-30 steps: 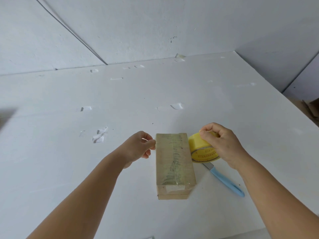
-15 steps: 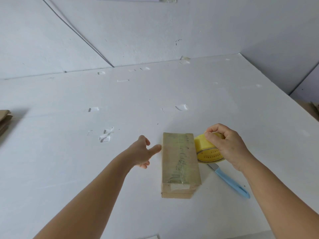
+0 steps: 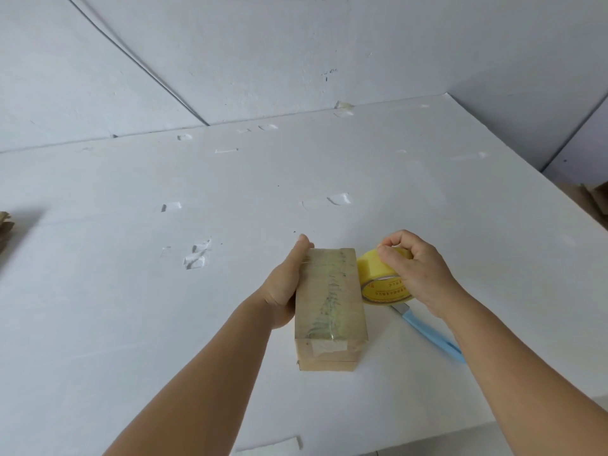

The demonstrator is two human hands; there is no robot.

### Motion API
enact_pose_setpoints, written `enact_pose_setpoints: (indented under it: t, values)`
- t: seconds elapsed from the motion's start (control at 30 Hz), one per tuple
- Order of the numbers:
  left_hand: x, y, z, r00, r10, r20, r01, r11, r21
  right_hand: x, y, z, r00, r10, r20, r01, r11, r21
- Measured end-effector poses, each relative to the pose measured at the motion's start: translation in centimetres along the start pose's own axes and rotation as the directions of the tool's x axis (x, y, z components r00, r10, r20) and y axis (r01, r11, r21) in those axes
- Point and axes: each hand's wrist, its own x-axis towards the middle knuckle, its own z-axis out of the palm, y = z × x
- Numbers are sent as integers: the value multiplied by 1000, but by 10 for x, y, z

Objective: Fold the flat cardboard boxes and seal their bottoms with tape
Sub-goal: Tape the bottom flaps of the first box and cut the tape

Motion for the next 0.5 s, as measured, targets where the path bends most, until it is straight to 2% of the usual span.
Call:
enact_pose_setpoints:
  t: [0.13,0.23,0.3,0.37,0.4,0.43,0.5]
  values:
    - [5,0,-4,1000,-22,12,22,1000,11,0,0,-1,1000,3,9,-3,1000,11]
    - [7,0,0,992,68,-103,-70,997,-17,-1,-1,0,1000,-6,9,6,1000,14]
    - [5,1,1,993,62,-103,-57,997,56,-1,-1,0,1000,-4,11,4,1000,1]
    - [2,8,-1,996,20,-87,4,962,272,0,-1,0,1000,-3,18,3,1000,-7]
    - [1,14,-2,998,31,-63,1,894,449,0,-2,-1,1000,-3,23,3,1000,-8]
    - [1,20,-4,996,78,-43,-33,778,628,0,-2,-2,1000,-5,29,6,1000,-9]
    - [2,32,-3,960,280,1,-141,479,866,1,-2,-3,999,-14,43,14,1000,-1]
